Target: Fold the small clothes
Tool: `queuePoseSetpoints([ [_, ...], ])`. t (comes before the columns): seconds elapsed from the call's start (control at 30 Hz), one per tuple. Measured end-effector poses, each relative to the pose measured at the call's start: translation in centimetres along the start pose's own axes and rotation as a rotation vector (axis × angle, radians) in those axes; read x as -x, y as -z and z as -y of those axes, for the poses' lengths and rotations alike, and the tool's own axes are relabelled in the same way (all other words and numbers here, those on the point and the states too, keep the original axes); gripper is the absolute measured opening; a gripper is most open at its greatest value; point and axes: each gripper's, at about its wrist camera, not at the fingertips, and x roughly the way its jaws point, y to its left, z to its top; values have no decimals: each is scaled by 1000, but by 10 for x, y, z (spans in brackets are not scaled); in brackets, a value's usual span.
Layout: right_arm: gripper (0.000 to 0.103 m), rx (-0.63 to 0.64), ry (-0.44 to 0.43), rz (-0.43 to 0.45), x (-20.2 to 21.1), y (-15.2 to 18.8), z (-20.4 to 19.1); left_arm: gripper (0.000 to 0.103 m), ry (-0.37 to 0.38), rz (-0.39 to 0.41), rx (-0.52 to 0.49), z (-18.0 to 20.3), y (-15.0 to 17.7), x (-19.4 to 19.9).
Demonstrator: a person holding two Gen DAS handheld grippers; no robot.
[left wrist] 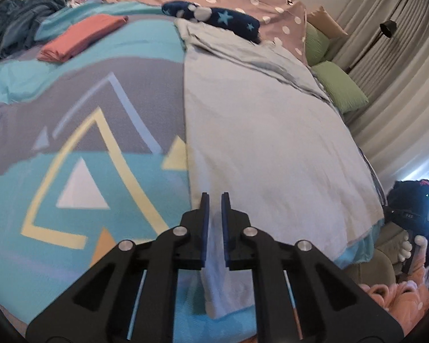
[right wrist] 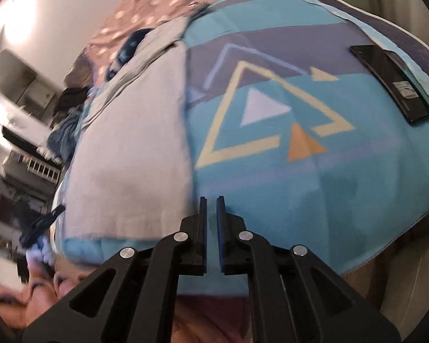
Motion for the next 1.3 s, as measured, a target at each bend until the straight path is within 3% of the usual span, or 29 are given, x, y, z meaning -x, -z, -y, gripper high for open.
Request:
queuePoseSetpoints([
  [0.07,11,33,-2,43,2,-15,-9,28,-31,36,-19,4,-10,6],
  [0.1,17,60,-6,66,2,-25,-18,31,-43,65,-35,8,-19,9],
  [0.13,22,83,-6,79,0,-33,-27,32,-43,92,-57,14,-28,11],
  [0.27,23,171,-34,92,-21,-73,-61,37,22,142,-129,44,-62,1],
  [0.43,23,180,-95,50,-62,-95,-73,39,35,90,-218,84,-92,-37],
  [0.5,23,213,-98,29,-74,-94,-75,45,27,87,-205,81,-95,-42],
  [0.57,27,248,-47,27,-83,-97,-77,51,-10,99,-173,68,-102,-45],
  [0.67,27,241,-20,8,-101,-114,-79,52,-59,106,-93,41,-123,-54],
  [0.77,27,259,-31,-5,-114,-131,-96,52,-43,113,-3,13,-150,-67],
  [1.0,32,455,-70,-31,-159,-183,-195,52,-11,120,96,-31,-198,-115],
  [1.13,32,499,-115,-95,-211,-212,-271,51,67,137,148,-46,-216,-139],
  [1.23,32,552,-113,-133,-248,-222,-323,34,110,102,161,-51,-219,-155],
  [1.3,33,609,-89,-152,-279,-226,-365,34,157,110,184,-58,-213,-159],
])
